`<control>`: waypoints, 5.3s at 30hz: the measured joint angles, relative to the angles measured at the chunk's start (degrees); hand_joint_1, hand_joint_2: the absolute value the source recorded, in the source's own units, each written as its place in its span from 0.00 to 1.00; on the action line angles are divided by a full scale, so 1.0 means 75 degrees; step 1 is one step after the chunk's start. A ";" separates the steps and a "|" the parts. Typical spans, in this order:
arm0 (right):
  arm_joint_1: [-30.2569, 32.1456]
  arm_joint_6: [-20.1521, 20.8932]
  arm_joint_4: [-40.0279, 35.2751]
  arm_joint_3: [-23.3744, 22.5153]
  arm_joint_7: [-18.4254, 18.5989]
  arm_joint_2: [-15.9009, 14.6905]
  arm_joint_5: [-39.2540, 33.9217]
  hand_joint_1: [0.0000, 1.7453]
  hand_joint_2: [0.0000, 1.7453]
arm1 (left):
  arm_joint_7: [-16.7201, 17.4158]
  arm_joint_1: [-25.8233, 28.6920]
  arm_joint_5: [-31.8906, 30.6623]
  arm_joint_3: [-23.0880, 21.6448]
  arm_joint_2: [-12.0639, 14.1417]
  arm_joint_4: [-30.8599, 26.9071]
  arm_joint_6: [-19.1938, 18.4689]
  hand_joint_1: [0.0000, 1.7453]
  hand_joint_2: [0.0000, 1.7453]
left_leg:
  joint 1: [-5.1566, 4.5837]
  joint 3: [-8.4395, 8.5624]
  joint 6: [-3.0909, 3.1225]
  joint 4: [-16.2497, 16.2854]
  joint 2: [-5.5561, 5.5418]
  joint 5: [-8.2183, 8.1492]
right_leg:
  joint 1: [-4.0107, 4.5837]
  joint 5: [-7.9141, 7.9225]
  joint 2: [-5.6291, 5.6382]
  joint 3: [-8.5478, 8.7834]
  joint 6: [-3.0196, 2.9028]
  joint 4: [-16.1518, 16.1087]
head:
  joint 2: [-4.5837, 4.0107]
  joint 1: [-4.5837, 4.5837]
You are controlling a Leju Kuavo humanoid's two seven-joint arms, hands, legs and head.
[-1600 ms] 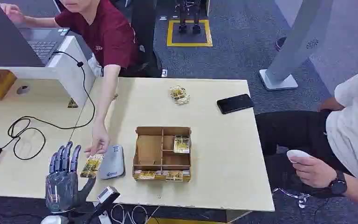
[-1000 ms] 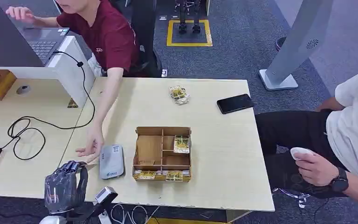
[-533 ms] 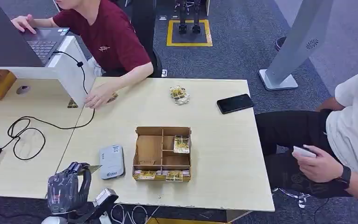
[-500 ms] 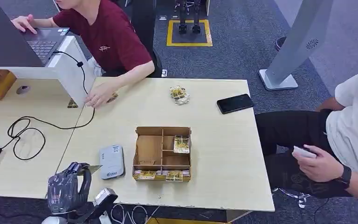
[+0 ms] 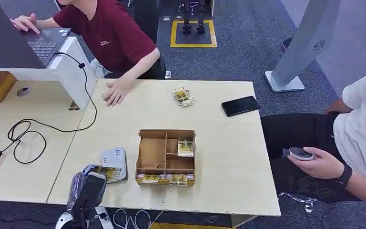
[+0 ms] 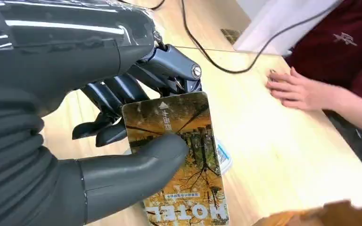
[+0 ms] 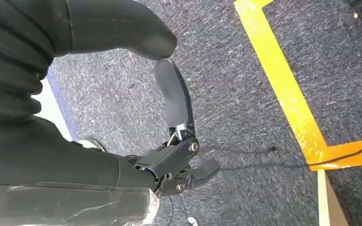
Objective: Pass the card to the sensor for recognition and then transmit it.
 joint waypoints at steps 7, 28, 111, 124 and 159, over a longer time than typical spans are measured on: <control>-0.0001 -0.0026 0.0000 -0.0041 0.0023 0.0023 0.0000 0.00 1.00 | 0.0271 -0.0174 0.0155 0.0207 -0.0245 -0.0026 0.0032 1.00 1.00 | 0.0001 0.0001 0.0000 0.0000 -0.0001 0.0000 | 0.0000 0.0000 0.0000 -0.0001 0.0000 0.0000 | 0.0003 0.0000; -0.0013 -0.0073 -0.0003 -0.0041 -0.0029 0.0026 0.0003 0.00 1.00 | 0.0615 -0.1044 0.0475 0.0329 -0.0247 0.1157 0.0664 1.00 1.00 | 0.0001 0.0000 0.0000 0.0000 0.0000 0.0000 | 0.0000 0.0000 0.0000 -0.0001 0.0000 0.0000 | 0.0003 0.0003; 0.0087 -0.0230 -0.0003 0.0120 -0.0359 -0.0070 0.0003 0.00 1.00 | -0.1492 -0.2394 -0.0639 0.0046 0.0368 0.1116 0.2128 1.00 1.00 | 0.0001 0.0005 -0.0001 0.0001 -0.0002 0.0008 | 0.0000 0.0002 0.0000 0.0003 0.0000 0.0003 | 0.0003 0.0000; -0.0034 -0.0122 -0.0003 0.0338 -0.0531 -0.0239 0.0003 0.00 1.00 | -0.0746 -0.3198 -0.4322 0.0146 0.0898 0.2151 0.2801 1.00 1.00 | 0.0001 0.0003 -0.0001 0.0001 -0.0002 0.0008 | 0.0000 0.0002 0.0002 0.0002 0.0000 0.0003 | 0.0003 0.0000; 0.0059 -0.0140 0.0000 0.0303 -0.0367 -0.0230 0.0000 0.00 1.00 | -0.1225 -0.2655 -0.1168 0.0492 0.0843 0.1914 0.1582 0.00 1.00 | 0.0001 0.0002 -0.0001 0.0001 0.0001 0.0006 | 0.0000 0.0001 0.0008 -0.0001 0.0000 0.0003 | 0.0003 0.0003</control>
